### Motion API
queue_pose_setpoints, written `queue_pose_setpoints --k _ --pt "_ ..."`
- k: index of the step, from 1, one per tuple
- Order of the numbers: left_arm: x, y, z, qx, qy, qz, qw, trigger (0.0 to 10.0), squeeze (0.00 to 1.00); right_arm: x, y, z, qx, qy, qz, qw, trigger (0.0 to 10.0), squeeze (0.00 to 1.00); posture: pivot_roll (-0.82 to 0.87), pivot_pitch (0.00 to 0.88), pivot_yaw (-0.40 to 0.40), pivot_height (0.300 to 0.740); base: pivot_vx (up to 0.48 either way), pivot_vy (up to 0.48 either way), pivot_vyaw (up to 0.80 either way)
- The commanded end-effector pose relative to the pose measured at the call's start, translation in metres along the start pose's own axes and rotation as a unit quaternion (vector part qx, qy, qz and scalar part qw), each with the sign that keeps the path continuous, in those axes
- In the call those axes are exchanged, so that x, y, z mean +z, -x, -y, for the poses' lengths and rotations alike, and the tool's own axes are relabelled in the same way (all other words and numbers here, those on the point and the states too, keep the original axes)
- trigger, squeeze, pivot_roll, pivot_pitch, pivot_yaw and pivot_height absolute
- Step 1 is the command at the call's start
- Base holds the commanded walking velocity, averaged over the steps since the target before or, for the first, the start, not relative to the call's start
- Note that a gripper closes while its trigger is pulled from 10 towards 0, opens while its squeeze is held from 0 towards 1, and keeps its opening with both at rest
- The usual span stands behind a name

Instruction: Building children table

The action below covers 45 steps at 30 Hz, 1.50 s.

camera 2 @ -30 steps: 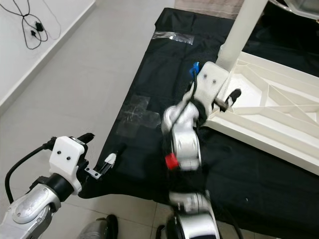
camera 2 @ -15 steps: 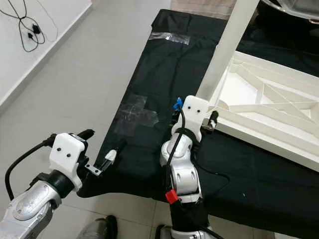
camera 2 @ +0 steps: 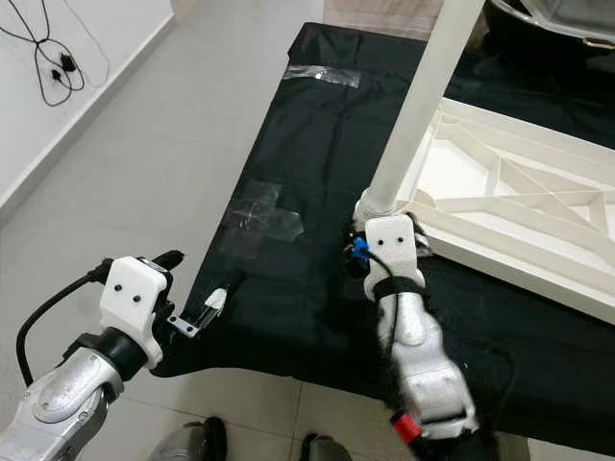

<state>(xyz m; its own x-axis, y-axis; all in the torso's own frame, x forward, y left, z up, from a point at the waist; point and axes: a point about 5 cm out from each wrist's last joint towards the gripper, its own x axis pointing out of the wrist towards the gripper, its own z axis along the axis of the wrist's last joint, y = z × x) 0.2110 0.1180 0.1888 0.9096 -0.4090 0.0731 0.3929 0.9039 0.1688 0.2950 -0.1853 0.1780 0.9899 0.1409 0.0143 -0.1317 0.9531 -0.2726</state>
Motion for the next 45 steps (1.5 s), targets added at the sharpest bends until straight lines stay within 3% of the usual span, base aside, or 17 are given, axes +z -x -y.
queue_pose_setpoints --k 1,2,4,5,6,10,15,18,24,25,30,34,38,39,40,41,45 --pt "-0.003 0.001 0.000 0.001 -0.001 -0.007 1.000 10.0 0.00 -0.003 -0.009 0.015 0.117 0.000 -0.011 0.993 10.0 0.00 0.12 0.192 -0.046 0.740 0.000 0.000 0.00" --pt "-0.003 0.001 0.000 0.000 -0.001 -0.006 1.000 10.0 0.00 -0.002 -0.019 0.032 0.185 0.020 -0.041 0.982 10.0 0.00 0.11 0.195 -0.051 0.740 0.000 0.000 0.00" --pt "-0.003 0.001 0.000 0.000 -0.001 -0.006 1.000 10.0 0.00 -0.002 -0.019 0.032 0.185 0.020 -0.041 0.982 10.0 0.00 0.11 0.195 -0.051 0.740 0.000 0.000 0.00" --pt "-0.003 0.001 0.001 0.000 0.000 -0.005 1.000 10.0 0.00 0.003 -0.023 0.046 0.241 0.044 -0.057 0.968 10.0 0.00 0.11 0.200 -0.051 0.740 0.000 0.000 0.00" --pt "-0.003 0.001 0.001 0.000 0.000 -0.005 1.000 10.0 0.00 0.003 -0.023 0.046 0.241 0.044 -0.057 0.968 10.0 0.00 0.11 0.200 -0.051 0.740 0.000 0.000 0.00" --pt "-0.003 0.002 0.003 0.001 0.002 -0.004 1.000 10.0 0.00 0.028 -0.034 0.081 0.355 0.094 -0.113 0.923 10.0 0.00 0.11 0.207 -0.063 0.740 0.000 0.000 0.00" --pt "-0.002 0.005 0.004 0.004 0.003 -0.004 1.000 10.0 0.00 0.045 -0.036 0.111 0.384 0.118 -0.166 0.900 10.0 0.00 0.11 0.217 -0.076 0.740 0.000 0.000 0.00" --pt "-0.003 0.005 0.003 0.005 0.001 -0.005 1.000 10.0 0.00 0.054 -0.042 0.132 0.362 0.204 -0.219 0.883 10.0 0.00 0.10 0.218 -0.080 0.740 0.000 0.000 0.00" --pt "-0.003 0.005 0.004 0.004 0.002 -0.004 1.000 10.0 0.00 0.058 -0.047 0.143 0.326 0.277 -0.269 0.863 10.0 0.00 0.10 0.218 -0.084 0.740 0.000 0.000 0.00" --pt "-0.003 0.006 0.004 0.006 0.001 -0.005 1.000 10.0 0.00 0.050 -0.046 0.148 0.321 0.312 -0.325 0.833 10.0 0.00 0.10 0.221 -0.087 0.740 0.000 0.000 0.00" --pt "-0.003 0.007 0.005 0.006 0.002 -0.005 1.000 10.0 0.00 0.039 -0.043 0.145 0.344 0.313 -0.358 0.810 10.0 0.00 0.11 0.221 -0.090 0.740 0.000 0.000 0.00" --pt "-0.003 0.008 0.005 0.007 0.000 -0.007 1.000 10.0 0.00 0.025 -0.037 0.145 0.375 0.310 -0.398 0.778 10.0 0.00 0.11 0.218 -0.088 0.740 0.000 0.000 0.00" --pt "-0.003 0.009 0.005 0.006 -0.001 -0.007 1.000 10.0 0.00 0.018 -0.035 0.146 0.373 0.319 -0.413 0.767 9.6 0.00 0.11 0.217 -0.087 0.740 0.000 0.000 0.00" --pt "-0.003 0.008 0.005 0.006 -0.001 -0.007 1.000 10.0 0.00 0.014 -0.036 0.146 0.364 0.330 -0.418 0.764 3.6 0.00 0.11 0.216 -0.085 0.740 0.000 0.000 0.00" --pt "-0.003 0.008 0.005 0.006 -0.001 -0.007 1.000 10.0 0.00 0.014 -0.036 0.146 0.364 0.330 -0.418 0.764 3.6 0.00 0.11 0.216 -0.085 0.740 0.000 0.000 0.00" --pt "-0.003 0.008 0.005 0.006 -0.001 -0.007 1.000 10.0 0.00 0.011 -0.037 0.145 0.358 0.342 -0.419 0.761 0.1 0.00 0.11 0.217 -0.085 0.740 0.000 0.000 0.00" --pt "-0.002 0.007 0.005 0.005 -0.001 -0.005 1.000 10.0 0.00 0.005 -0.039 0.142 0.353 0.355 -0.417 0.759 0.0 0.00 0.12 0.213 -0.084 0.740 0.000 0.000 0.00"
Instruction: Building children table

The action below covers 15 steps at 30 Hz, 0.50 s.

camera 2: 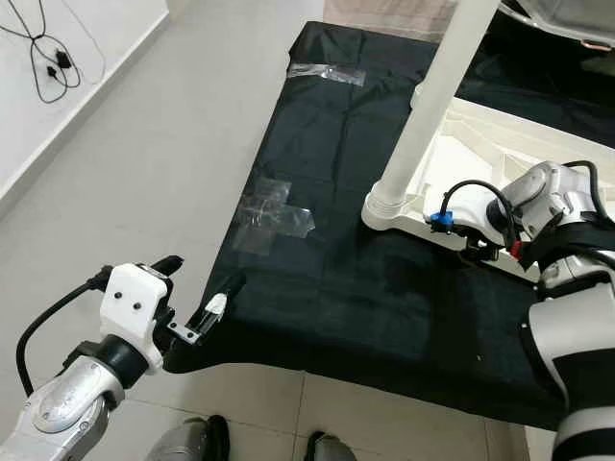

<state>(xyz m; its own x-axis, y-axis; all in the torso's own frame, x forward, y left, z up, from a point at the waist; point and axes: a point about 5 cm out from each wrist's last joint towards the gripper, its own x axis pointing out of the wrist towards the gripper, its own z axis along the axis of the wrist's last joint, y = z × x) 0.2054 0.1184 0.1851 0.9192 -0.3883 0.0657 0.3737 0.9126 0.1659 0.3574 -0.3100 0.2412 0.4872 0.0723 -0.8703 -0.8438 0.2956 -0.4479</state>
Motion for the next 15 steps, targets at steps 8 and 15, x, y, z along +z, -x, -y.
queue_pose_setpoints --k 8,15 --pt "0.005 0.000 0.001 -0.003 -0.007 0.008 1.000 10.0 0.00 0.012 -0.026 -0.015 0.039 0.012 0.020 0.999 0.0 0.00 0.12 0.210 -0.087 0.740 0.000 0.000 0.00" --pt "0.007 -0.001 0.001 -0.003 -0.007 0.012 1.000 10.0 0.00 0.037 -0.031 -0.017 0.065 0.033 0.084 0.994 0.0 0.00 0.12 0.208 -0.089 0.740 0.000 0.000 0.00"
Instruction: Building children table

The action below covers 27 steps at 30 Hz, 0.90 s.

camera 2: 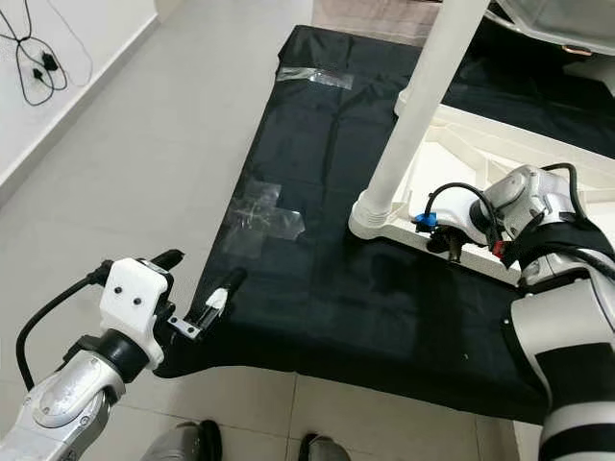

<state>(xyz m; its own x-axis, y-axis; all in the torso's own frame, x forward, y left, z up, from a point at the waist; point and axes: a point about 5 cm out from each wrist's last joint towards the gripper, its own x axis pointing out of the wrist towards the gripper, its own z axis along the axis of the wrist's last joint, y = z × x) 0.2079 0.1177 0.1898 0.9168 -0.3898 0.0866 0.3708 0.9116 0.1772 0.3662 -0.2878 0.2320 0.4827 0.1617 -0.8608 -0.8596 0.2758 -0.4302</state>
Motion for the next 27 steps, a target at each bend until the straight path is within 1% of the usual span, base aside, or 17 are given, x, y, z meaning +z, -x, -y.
queue_pose_setpoints --k 1,3,5,6,7,8,10,12,13,15,16,17,19,20,21,22,27 --pt "0.003 0.001 0.002 -0.004 -0.002 0.003 1.000 10.0 0.00 0.026 -0.020 -0.014 0.066 0.026 0.077 0.995 0.0 0.00 0.12 0.208 -0.085 0.740 0.000 0.000 0.00" --pt "0.003 0.001 0.002 -0.004 -0.003 0.004 1.000 10.0 0.00 0.042 -0.021 -0.015 0.084 0.036 0.128 0.988 0.0 0.00 0.12 0.207 -0.086 0.740 0.000 0.000 0.00" --pt "0.003 0.001 0.002 -0.004 -0.003 0.004 1.000 10.0 0.00 0.047 -0.021 -0.015 0.088 0.041 0.142 0.985 0.0 0.00 0.12 0.207 -0.086 0.740 0.000 0.000 0.00" --pt "0.003 0.001 0.002 -0.005 -0.003 0.004 1.000 10.0 0.00 0.054 -0.021 -0.015 0.092 0.049 0.160 0.982 0.0 0.00 0.12 0.208 -0.084 0.740 0.000 0.000 0.00" --pt "0.003 0.001 0.002 -0.005 -0.003 0.004 1.000 10.0 0.00 0.054 -0.021 -0.015 0.092 0.049 0.160 0.982 0.0 0.00 0.12 0.208 -0.084 0.740 0.000 0.000 0.00" --pt "0.003 0.000 0.002 -0.005 -0.003 0.003 1.000 10.0 0.00 0.062 -0.020 -0.015 0.100 0.055 0.182 0.977 0.0 0.00 0.11 0.208 -0.082 0.740 0.000 0.000 0.00" --pt "0.003 0.000 0.002 -0.005 -0.003 0.003 1.000 10.0 0.00 0.069 -0.019 -0.015 0.106 0.058 0.202 0.972 0.0 0.00 0.11 0.208 -0.082 0.740 0.000 0.000 0.00" --pt "0.003 0.000 0.002 -0.005 -0.003 0.003 1.000 10.0 0.00 0.069 -0.019 -0.015 0.106 0.058 0.202 0.972 0.0 0.00 0.11 0.208 -0.082 0.740 0.000 0.000 0.00" --pt "0.002 -0.001 0.002 -0.006 -0.003 0.003 1.000 10.0 0.00 0.077 -0.018 -0.016 0.117 0.069 0.219 0.966 0.0 0.00 0.11 0.207 -0.081 0.740 0.000 0.000 0.00" --pt "0.002 -0.001 0.002 -0.006 -0.003 0.003 1.000 10.0 0.00 0.077 -0.018 -0.016 0.117 0.069 0.219 0.966 0.0 0.00 0.11 0.207 -0.081 0.740 0.000 0.000 0.00" --pt "0.002 -0.001 0.002 -0.007 -0.003 0.003 1.000 10.0 0.00 0.082 -0.018 -0.018 0.129 0.083 0.230 0.961 0.0 0.00 0.11 0.208 -0.080 0.740 0.000 0.000 0.00" --pt "0.002 -0.001 0.003 -0.007 -0.002 0.003 1.000 10.0 0.00 0.087 -0.016 -0.022 0.154 0.102 0.244 0.952 0.0 0.00 0.11 0.208 -0.081 0.740 0.000 0.000 0.00" --pt "0.002 -0.001 0.003 -0.007 -0.002 0.003 1.000 10.0 0.00 0.087 -0.016 -0.022 0.154 0.102 0.244 0.952 0.0 0.00 0.11 0.208 -0.081 0.740 0.000 0.000 0.00" --pt "0.002 -0.002 0.003 -0.007 -0.002 0.002 1.000 10.0 0.00 0.091 -0.014 -0.026 0.177 0.118 0.258 0.943 0.0 0.00 0.11 0.209 -0.080 0.740 0.000 0.000 0.00" --pt "0.002 -0.002 0.003 -0.007 -0.002 0.002 1.000 10.0 0.00 0.091 -0.014 -0.026 0.177 0.118 0.258 0.943 0.0 0.00 0.11 0.209 -0.080 0.740 0.000 0.000 0.00" --pt "0.001 -0.002 0.003 -0.008 -0.001 0.002 1.000 10.0 0.00 0.095 -0.014 -0.031 0.192 0.137 0.266 0.935 0.0 0.00 0.10 0.211 -0.082 0.740 0.000 0.000 0.00" --pt "0.000 -0.002 0.005 -0.009 0.000 0.001 1.000 10.0 0.00 0.099 -0.016 -0.039 0.208 0.155 0.278 0.925 0.0 0.00 0.10 0.212 -0.082 0.740 0.000 0.000 0.00"
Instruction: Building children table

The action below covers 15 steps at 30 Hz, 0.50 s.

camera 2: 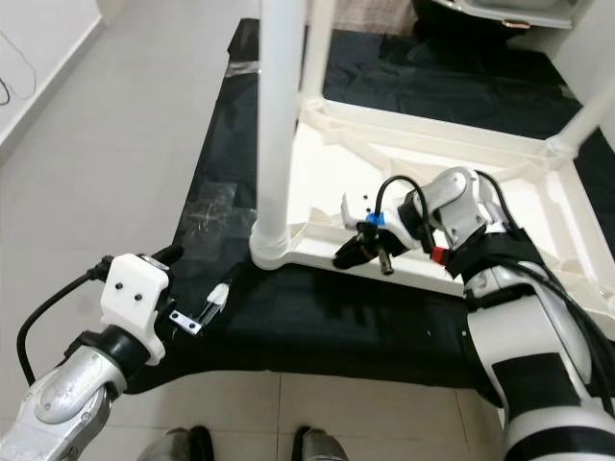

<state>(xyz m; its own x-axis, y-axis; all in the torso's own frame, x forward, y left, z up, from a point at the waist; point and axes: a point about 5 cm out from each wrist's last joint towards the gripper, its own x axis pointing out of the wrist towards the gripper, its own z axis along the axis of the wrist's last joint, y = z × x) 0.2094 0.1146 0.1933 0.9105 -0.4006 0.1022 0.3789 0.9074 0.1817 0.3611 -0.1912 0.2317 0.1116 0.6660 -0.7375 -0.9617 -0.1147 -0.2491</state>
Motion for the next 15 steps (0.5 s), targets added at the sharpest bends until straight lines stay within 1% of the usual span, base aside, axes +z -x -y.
queue_pose_setpoints --k 1,3,4,7,8,9,10,12,15 --pt "-0.003 0.001 0.003 -0.004 0.002 -0.008 1.000 10.0 0.00 0.008 -0.011 -0.003 0.031 0.026 0.020 0.999 4.0 0.00 0.11 0.211 -0.084 0.740 0.000 0.000 0.00" --pt "-0.003 0.001 0.003 -0.004 0.002 -0.008 1.000 10.0 0.00 0.008 -0.011 -0.003 0.031 0.026 0.020 0.999 4.0 0.00 0.11 0.211 -0.084 0.740 0.000 0.000 0.00" --pt "-0.004 0.001 0.003 -0.003 0.002 -0.008 1.000 10.0 0.00 0.010 -0.014 -0.001 0.023 0.029 0.025 0.999 10.0 0.00 0.10 0.211 -0.083 0.740 0.000 0.000 0.00" --pt "-0.004 0.000 0.003 -0.003 0.002 -0.008 1.000 10.0 0.00 0.011 -0.016 0.000 0.015 0.029 0.027 0.999 10.0 0.00 0.11 0.210 -0.085 0.740 0.000 0.000 0.00" --pt "-0.004 0.001 0.002 -0.002 0.002 -0.009 1.000 10.0 0.00 0.012 -0.019 0.002 -0.001 0.029 0.031 0.999 10.0 0.10 0.11 0.210 -0.083 0.740 0.000 0.000 0.00" --pt "-0.004 0.001 0.003 -0.002 0.003 -0.009 1.000 10.0 0.00 0.014 -0.022 0.006 -0.022 0.025 0.036 0.999 10.0 1.00 0.11 0.210 -0.083 0.740 0.000 0.000 0.00" --pt "-0.004 0.001 0.003 -0.002 0.003 -0.009 1.000 10.0 0.00 0.014 -0.022 0.006 -0.022 0.025 0.036 0.999 10.0 1.00 0.11 0.210 -0.083 0.740 0.000 0.000 0.00" --pt "-0.005 0.001 0.003 -0.003 0.005 -0.011 1.000 10.0 0.00 0.016 -0.024 0.007 -0.041 0.025 0.039 0.998 10.0 1.00 0.11 0.211 -0.081 0.740 0.000 0.000 0.00" --pt "-0.006 0.002 0.004 -0.005 0.006 -0.012 1.000 10.0 0.00 0.015 -0.023 0.007 -0.041 0.025 0.037 0.998 10.0 1.00 0.11 0.209 -0.080 0.740 0.000 0.000 0.00"
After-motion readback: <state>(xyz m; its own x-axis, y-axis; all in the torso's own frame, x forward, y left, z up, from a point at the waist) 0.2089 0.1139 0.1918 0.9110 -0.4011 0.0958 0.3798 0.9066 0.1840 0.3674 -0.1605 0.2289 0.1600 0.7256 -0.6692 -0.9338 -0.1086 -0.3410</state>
